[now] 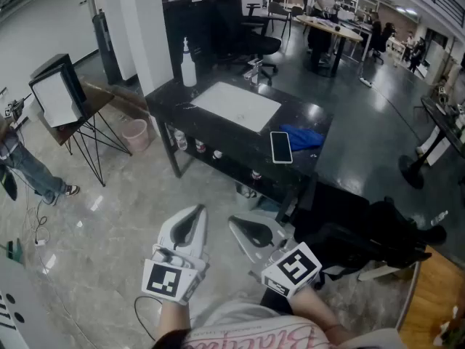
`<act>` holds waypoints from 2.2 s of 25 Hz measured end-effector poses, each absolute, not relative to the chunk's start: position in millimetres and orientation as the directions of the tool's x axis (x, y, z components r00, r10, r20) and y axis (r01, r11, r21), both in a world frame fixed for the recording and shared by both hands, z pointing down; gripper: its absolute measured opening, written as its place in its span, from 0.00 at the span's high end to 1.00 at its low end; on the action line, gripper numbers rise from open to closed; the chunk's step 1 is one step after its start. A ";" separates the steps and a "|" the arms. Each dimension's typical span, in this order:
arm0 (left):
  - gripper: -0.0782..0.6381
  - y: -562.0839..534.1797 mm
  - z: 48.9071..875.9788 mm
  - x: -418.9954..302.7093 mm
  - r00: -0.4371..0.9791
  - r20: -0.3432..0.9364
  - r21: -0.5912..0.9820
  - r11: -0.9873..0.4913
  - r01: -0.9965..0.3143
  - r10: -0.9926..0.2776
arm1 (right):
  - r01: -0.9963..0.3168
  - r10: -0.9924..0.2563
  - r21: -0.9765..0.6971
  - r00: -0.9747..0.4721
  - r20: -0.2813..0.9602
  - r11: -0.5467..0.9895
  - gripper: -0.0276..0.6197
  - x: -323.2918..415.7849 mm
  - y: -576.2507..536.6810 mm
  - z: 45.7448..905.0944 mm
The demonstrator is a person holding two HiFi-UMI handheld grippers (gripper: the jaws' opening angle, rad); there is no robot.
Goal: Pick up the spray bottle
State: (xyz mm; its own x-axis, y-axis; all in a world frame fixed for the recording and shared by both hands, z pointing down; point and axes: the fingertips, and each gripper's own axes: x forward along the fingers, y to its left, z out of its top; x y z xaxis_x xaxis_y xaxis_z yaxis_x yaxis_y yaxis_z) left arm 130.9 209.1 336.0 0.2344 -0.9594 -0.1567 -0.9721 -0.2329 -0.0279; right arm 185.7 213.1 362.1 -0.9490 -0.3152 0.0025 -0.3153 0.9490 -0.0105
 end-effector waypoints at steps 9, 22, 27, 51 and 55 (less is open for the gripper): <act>0.89 209.6 339.5 137.5 0.240 -0.157 -0.001 -0.243 -0.970 -0.958 | -0.313 -0.313 -0.031 -0.950 0.002 0.949 0.96 193.8 209.3 364.5; 0.89 195.9 347.8 116.2 0.214 -0.177 0.063 -0.228 -0.972 -0.961 | -0.206 -0.206 -0.008 -0.979 0.002 0.979 0.95 165.0 203.9 371.4; 0.89 162.3 357.3 92.2 0.224 -0.162 0.072 -0.238 -0.969 -0.961 | -0.226 -0.226 -0.026 -0.974 0.015 0.974 0.95 140.8 166.8 380.9; 0.89 -42.5 351.8 -123.0 0.221 -0.183 0.150 -0.249 -0.957 -0.958 | -0.384 -0.382 -0.101 -0.923 0.036 0.918 0.95 -40.1 -64.6 378.5; 0.89 -75.8 355.2 -138.2 0.227 -0.172 0.141 -0.252 -0.957 -0.959 | -0.414 -0.413 -0.119 -0.910 0.036 0.903 0.95 -51.7 -103.8 380.4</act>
State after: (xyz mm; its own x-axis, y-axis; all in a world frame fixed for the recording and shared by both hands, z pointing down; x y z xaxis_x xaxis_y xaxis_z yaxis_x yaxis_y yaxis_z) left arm -138.2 -75.8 355.2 0.2270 -0.9585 -0.1722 -0.9573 -0.2521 0.1415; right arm -51.7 -103.8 380.4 -0.9102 -0.4126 0.0362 -0.4138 0.9025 -0.1190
